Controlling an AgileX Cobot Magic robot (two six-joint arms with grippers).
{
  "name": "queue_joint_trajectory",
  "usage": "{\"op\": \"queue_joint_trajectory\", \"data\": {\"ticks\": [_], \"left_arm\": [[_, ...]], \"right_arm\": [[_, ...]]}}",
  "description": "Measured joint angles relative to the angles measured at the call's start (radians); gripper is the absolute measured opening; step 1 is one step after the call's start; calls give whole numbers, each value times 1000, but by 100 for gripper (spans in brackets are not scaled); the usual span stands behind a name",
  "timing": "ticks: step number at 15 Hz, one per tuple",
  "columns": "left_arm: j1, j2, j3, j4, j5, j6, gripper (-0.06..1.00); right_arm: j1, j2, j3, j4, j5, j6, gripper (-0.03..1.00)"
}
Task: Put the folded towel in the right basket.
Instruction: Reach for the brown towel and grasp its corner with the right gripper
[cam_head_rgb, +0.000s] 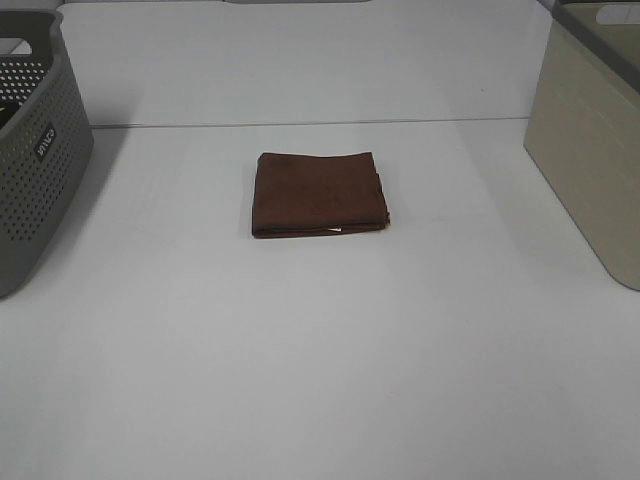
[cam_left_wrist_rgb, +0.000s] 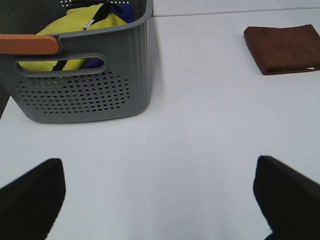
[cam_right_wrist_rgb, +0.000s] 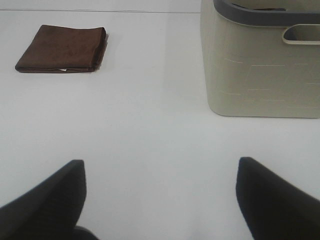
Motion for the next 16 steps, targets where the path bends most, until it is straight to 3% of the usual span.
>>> {"op": "queue_joint_trajectory", "data": {"ticks": [16], "left_arm": [[0,0,0,0,0,0,97]], "right_arm": [[0,0,0,0,0,0,78]]}}
